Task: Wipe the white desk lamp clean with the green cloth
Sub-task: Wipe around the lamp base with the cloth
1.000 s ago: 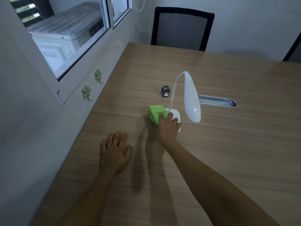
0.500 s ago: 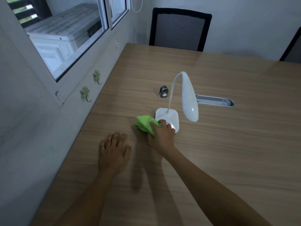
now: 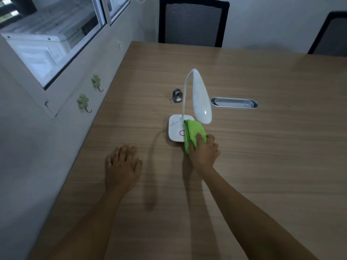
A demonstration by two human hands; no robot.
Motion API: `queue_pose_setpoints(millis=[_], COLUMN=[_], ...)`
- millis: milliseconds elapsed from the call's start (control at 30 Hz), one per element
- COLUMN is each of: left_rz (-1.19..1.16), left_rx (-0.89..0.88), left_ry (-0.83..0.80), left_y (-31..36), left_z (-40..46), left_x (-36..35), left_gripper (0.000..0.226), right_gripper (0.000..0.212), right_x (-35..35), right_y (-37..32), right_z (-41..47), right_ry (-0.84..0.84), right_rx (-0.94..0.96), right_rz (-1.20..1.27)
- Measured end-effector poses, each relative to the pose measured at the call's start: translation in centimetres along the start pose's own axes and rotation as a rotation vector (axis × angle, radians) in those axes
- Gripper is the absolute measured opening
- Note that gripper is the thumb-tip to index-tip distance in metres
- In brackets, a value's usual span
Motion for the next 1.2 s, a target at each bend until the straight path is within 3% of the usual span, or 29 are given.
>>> queue_pose_setpoints(millis=[100,200,333,467,633,700,800,867,967,1100,1200], left_rz=[0.006,0.008,0.014,0.016,0.011,0.009,0.006,0.008,0.015,0.012,0.008], left_rx=[0.001,0.012,0.008,0.005,0.009,0.006,0.005,0.006,0.015,0.022,0.015], left_ry=[-0.009,-0.027,-0.025,-0.011,-0.013,-0.011,-0.014,-0.016,-0.030,-0.040,-0.032], left_y=[0.0,0.0,0.0,0.0,0.0,0.0,-0.1,-0.1,-0.1,-0.1,-0.1], left_z=[0.1,0.1,0.2,0.2,0.2,0.2,0.2,0.2,0.2,0.3,0.2], left_x=[0.0,-0.1,-0.1,-0.1,-0.1,-0.1,-0.1,-0.1,-0.2,-0.2,-0.1], left_gripper=[0.060,0.061,0.061,0.061,0.061,0.061,0.061,0.062,0.063,0.063,0.063], right_gripper=[0.047,0.047,0.048,0.038,0.038,0.047,0.040,0.053,0.053,0.077,0.087], right_x=[1.2,1.9,1.7,3.1,4.2,3.6,1.7,1.2,0.6,0.5,0.4], right_y=[0.6,-0.8,-2.3,-1.2,-0.8,-1.5,-2.4,-2.6,-2.2,-2.1,-2.2], right_z=[1.1,1.4,1.6,3.0,2.8,2.1,1.0,0.3,-0.3,-0.4,-0.1], right_ry=[0.046,0.112,0.025,0.078,0.202,0.232,0.147,0.062,-0.084,-0.077,-0.109], right_rx=[-0.195,-0.165,-0.044,-0.159,-0.266,-0.262,-0.254,-0.226,-0.198,-0.039,0.017], right_rz=[0.121,0.236,0.230,0.239,0.632,0.828,0.891,0.809,0.498,0.136,0.022])
Point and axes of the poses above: each hand's wrist, its own z-axis towards the middle knuckle, its own x-axis out of the back of the hand, y = z × x, the point moved 1 cm from there along z, towards the middle knuckle, and after that the axes turned 5 degrees about -z, right-handed, at the moved point
